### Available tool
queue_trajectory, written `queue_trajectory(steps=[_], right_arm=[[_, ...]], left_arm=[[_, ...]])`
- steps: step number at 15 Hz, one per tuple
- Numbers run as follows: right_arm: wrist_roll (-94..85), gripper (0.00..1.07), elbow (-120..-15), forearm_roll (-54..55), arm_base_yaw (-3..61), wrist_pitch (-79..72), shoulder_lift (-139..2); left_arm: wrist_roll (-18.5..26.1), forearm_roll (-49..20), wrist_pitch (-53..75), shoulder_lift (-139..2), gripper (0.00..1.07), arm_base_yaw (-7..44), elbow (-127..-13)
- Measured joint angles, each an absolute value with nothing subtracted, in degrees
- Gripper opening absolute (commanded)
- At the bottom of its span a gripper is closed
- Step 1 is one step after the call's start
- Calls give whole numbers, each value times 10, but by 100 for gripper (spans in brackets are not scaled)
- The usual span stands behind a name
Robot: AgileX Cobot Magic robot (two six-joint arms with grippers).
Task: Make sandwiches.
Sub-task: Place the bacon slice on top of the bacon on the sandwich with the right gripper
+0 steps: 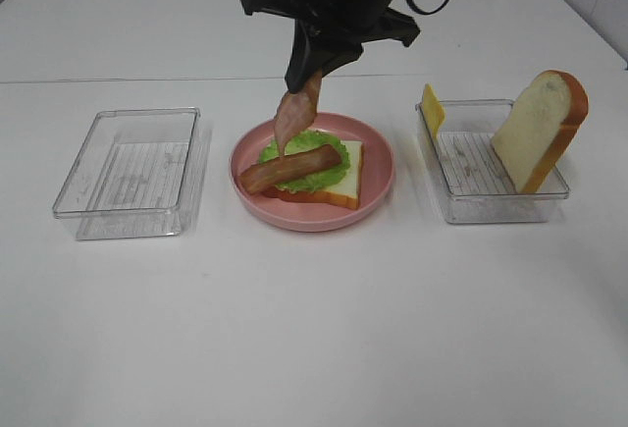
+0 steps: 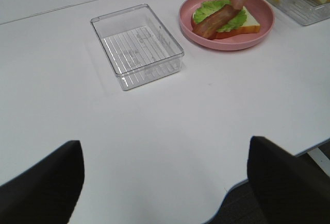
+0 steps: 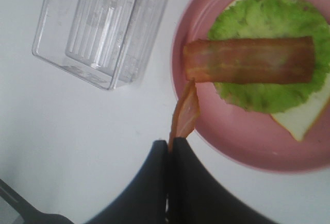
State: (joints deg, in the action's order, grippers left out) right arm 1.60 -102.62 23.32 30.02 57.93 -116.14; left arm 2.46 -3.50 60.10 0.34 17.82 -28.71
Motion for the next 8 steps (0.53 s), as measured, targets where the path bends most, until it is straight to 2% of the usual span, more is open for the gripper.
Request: queue_trajectory(steps=[3, 8], right_arm=[[-5, 0, -1026, 275, 300, 505, -1194], [0, 0, -1026, 281, 300, 384, -1254]], left_arm=[[25, -35, 601, 3, 82, 178, -287], [25, -35, 601, 3, 82, 178, -287]])
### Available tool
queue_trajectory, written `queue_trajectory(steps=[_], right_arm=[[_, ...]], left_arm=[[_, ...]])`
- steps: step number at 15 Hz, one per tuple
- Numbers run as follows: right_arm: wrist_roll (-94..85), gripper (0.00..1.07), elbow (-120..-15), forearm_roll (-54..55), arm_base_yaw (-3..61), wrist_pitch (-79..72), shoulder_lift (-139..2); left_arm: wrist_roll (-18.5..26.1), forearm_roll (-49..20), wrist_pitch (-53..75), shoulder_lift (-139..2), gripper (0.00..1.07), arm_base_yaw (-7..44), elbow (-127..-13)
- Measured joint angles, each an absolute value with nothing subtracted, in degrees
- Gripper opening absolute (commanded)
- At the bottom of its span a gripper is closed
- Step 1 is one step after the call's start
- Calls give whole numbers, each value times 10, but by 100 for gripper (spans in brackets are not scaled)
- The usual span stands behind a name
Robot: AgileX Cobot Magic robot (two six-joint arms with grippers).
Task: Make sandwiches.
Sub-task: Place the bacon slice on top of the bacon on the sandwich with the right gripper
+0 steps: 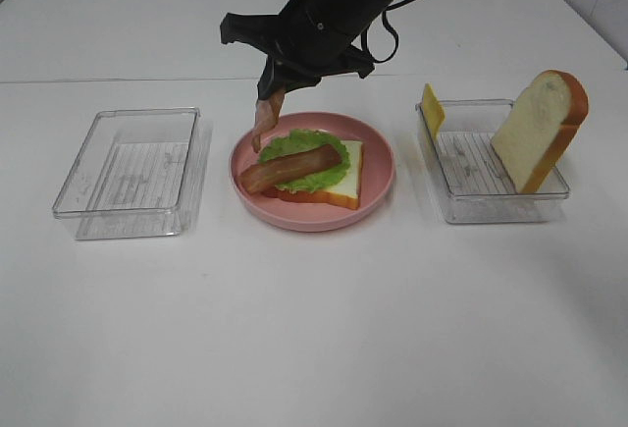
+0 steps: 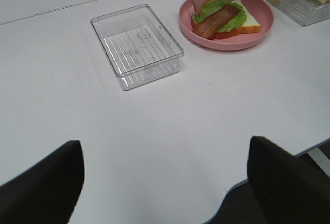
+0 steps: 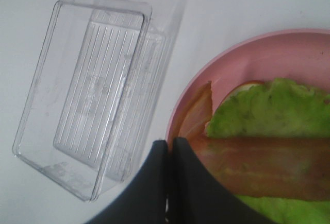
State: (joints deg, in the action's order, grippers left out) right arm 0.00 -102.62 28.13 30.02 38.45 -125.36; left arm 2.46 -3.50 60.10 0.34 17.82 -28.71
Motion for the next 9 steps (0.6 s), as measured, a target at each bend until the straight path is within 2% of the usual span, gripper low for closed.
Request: queue_trajectory(steps=[9], right_arm=[[45, 0, -1026, 215, 300, 364, -1267]], left_arm=[[25, -35, 601, 3, 82, 178, -287]])
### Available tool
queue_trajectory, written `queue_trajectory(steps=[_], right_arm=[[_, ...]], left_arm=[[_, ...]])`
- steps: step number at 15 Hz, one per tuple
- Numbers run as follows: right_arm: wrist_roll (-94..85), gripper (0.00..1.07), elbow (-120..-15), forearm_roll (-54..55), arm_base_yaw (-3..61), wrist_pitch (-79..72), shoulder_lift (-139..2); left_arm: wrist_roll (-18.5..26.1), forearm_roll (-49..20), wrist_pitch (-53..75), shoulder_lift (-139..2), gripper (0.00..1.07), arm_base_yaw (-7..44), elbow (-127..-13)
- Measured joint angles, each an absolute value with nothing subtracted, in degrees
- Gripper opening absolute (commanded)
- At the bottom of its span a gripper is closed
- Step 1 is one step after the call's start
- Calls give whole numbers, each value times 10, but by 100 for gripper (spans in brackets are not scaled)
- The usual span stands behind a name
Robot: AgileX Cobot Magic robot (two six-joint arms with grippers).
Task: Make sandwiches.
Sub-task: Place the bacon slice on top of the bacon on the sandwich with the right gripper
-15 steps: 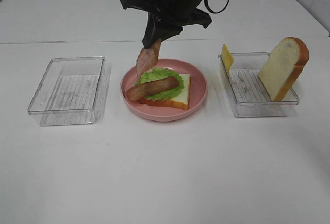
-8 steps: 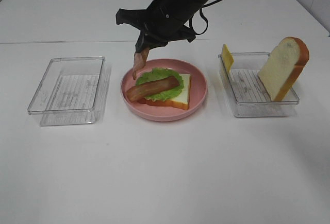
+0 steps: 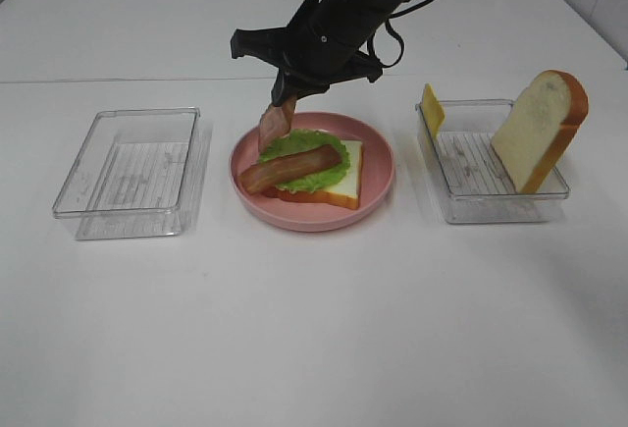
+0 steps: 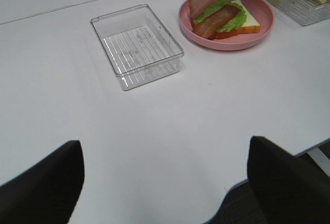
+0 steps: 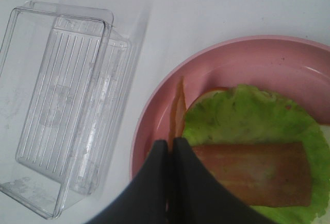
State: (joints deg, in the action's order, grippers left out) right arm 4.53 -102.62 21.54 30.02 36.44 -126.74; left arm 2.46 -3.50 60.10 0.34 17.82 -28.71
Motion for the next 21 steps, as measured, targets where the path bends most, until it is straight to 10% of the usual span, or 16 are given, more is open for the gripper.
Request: queue_trajectory(steps=[10, 17, 21], right_arm=[[121, 0, -1026, 102, 300, 423, -1267], [116, 71, -1026, 91, 300, 438, -1267], [116, 76, -1026, 50, 300, 470, -1266]], left_arm=[[25, -35, 601, 3, 82, 178, -287], [25, -35, 601, 3, 82, 178, -287], [25, -35, 601, 3, 82, 178, -287]])
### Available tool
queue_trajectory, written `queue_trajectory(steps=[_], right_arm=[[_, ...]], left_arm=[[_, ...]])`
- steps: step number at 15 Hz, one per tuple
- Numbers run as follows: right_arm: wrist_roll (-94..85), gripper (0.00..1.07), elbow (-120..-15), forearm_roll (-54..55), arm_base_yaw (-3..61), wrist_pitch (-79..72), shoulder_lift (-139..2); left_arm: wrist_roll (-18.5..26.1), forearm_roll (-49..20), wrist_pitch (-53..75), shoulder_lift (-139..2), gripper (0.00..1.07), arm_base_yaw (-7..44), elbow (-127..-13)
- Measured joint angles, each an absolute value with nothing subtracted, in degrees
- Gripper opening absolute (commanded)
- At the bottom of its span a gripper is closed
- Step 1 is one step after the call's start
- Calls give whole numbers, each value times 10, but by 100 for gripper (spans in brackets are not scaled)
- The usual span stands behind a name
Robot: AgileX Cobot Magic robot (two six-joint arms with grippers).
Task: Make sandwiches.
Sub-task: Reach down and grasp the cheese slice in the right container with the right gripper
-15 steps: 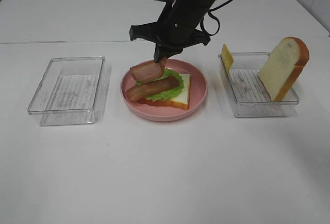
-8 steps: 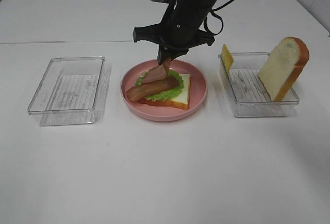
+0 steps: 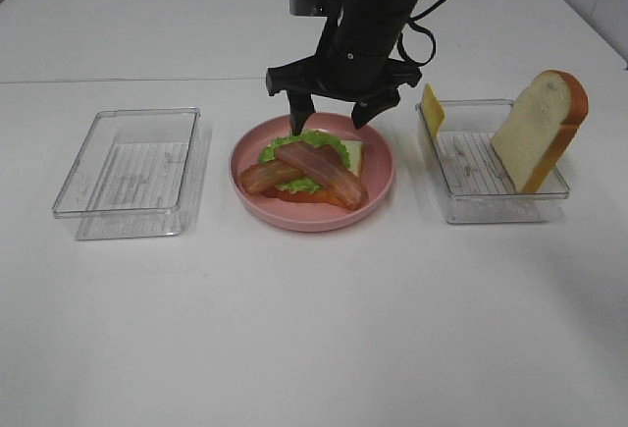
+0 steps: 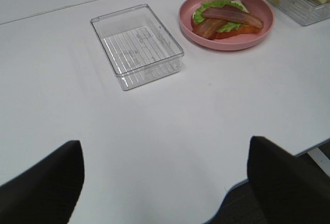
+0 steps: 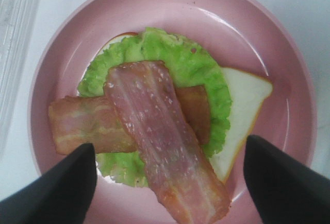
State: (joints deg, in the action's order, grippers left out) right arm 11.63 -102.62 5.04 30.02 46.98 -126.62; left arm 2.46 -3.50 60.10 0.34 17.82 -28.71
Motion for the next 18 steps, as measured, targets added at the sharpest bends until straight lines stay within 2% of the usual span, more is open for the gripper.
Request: queue_trajectory(steps=[6, 12, 18], right_arm=[[116, 76, -1026, -18, 296, 511, -1197], [74, 76, -1028, 25, 199, 586, -1167], [45, 75, -1028, 55, 158, 508, -1169]], left_arm=[[25, -35, 601, 3, 82, 178, -287], [25, -35, 601, 3, 82, 178, -287], [25, -35, 601, 3, 82, 178, -287]])
